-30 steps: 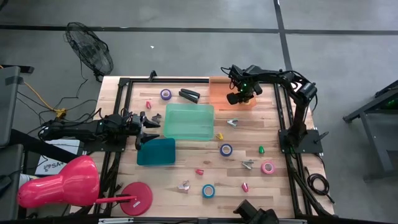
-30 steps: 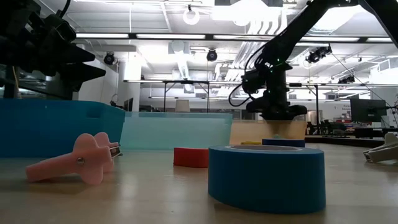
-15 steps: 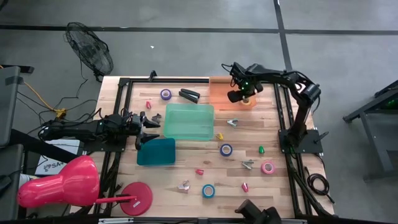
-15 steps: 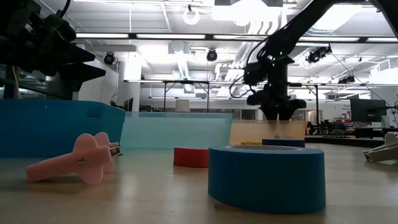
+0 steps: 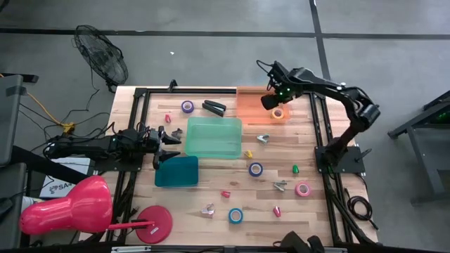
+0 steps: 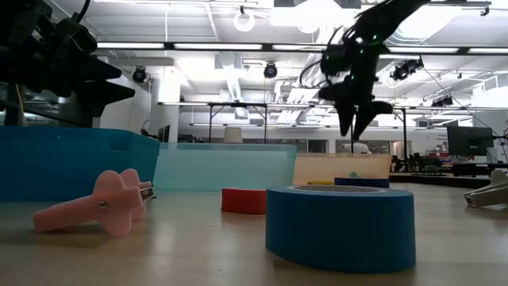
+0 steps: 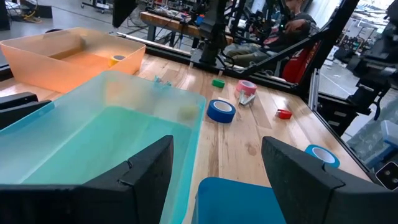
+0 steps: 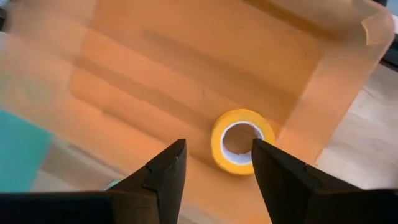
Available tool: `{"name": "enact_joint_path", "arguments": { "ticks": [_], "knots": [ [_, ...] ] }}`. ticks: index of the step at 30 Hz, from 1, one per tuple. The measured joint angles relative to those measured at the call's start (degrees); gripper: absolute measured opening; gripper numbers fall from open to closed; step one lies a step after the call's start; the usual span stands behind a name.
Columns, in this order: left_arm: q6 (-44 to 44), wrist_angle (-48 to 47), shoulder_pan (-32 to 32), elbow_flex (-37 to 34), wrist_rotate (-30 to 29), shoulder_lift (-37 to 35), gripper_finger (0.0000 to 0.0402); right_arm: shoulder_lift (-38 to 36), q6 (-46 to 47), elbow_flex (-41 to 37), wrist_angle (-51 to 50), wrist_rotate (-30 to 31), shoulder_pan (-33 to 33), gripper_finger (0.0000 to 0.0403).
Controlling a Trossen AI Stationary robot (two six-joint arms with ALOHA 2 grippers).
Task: Pick and place Stapler, Stapler remover, tape
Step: Put the top blue tape in the orange bin
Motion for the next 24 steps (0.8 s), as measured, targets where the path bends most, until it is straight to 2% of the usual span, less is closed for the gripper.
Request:
{"name": "enact_joint_path", "arguments": {
  "ticks": [12, 18, 21, 24],
  "knots": [
    [0.0, 0.2, 0.0, 0.0, -0.4, 0.0, 0.0239, -16.4, 0.3, 0.0, -0.7, -0.9, 0.4, 0.0172],
    [-0.2, 0.4, 0.0, 0.0, 0.9, 0.0, 0.0239, -22.5, 0.2, 0.0, -0.7, 3.5, 2.1, 0.0170],
    [-4.1, 2.0, 0.0, 0.0, -2.0, 0.0, 0.0239, -23.9, 0.5, 0.0, -0.7, 5.6, 3.1, 0.0170],
    [-8.8, 2.5, 0.0, 0.0, -10.6, 0.0, 0.0239, -24.3, 1.2, 0.0, -0.7, 6.2, 4.0, 0.0170]
  ]
}}
